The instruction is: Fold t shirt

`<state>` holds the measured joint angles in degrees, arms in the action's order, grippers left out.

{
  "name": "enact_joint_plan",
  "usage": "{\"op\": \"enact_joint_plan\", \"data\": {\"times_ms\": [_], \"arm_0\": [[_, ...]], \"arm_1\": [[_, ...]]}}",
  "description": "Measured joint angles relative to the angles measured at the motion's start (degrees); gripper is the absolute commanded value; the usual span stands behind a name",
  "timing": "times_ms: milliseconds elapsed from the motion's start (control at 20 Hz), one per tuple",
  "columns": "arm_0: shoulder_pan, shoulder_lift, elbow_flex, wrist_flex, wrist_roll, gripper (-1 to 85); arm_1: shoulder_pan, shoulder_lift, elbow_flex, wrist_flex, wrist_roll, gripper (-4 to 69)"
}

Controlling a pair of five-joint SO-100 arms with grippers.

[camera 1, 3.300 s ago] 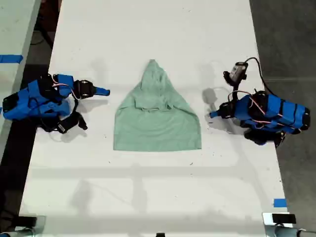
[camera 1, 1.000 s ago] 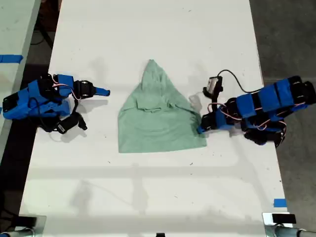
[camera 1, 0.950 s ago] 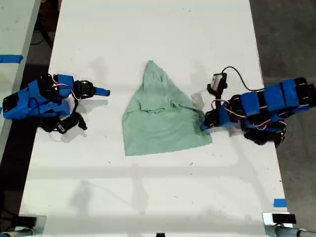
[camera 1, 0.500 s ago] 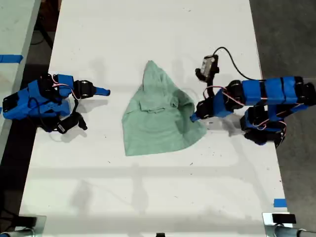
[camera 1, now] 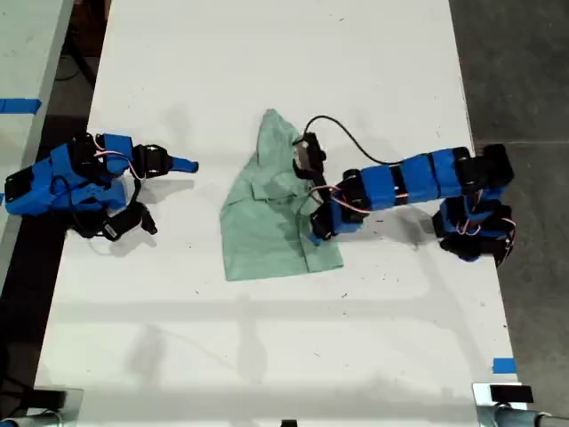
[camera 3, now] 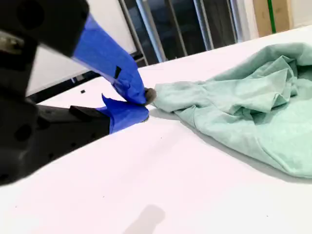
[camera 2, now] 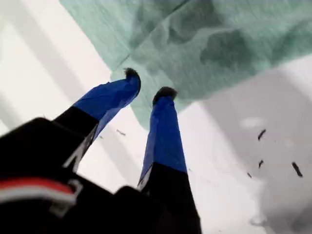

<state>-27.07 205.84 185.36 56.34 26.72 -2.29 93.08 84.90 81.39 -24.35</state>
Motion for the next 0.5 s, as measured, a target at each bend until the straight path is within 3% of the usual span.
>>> {"op": "enact_joint_plan", "data": {"times_ms": [100,150,500], "arm_0": [[0.0,0.0,0.0,0.0,0.0,-0.3],[0.0,0.0,0.0,0.0,0.0,-0.3],[0.0,0.0,0.0,0.0,0.0,-0.3]], "arm_1": [[2.6,19.2,14.6,0.1,2.8,8.9],[3.9,29.6,22.5,0.1,4.0,1.2],[6.6,91.9,75.2,-2.8,4.5,1.4]]}}
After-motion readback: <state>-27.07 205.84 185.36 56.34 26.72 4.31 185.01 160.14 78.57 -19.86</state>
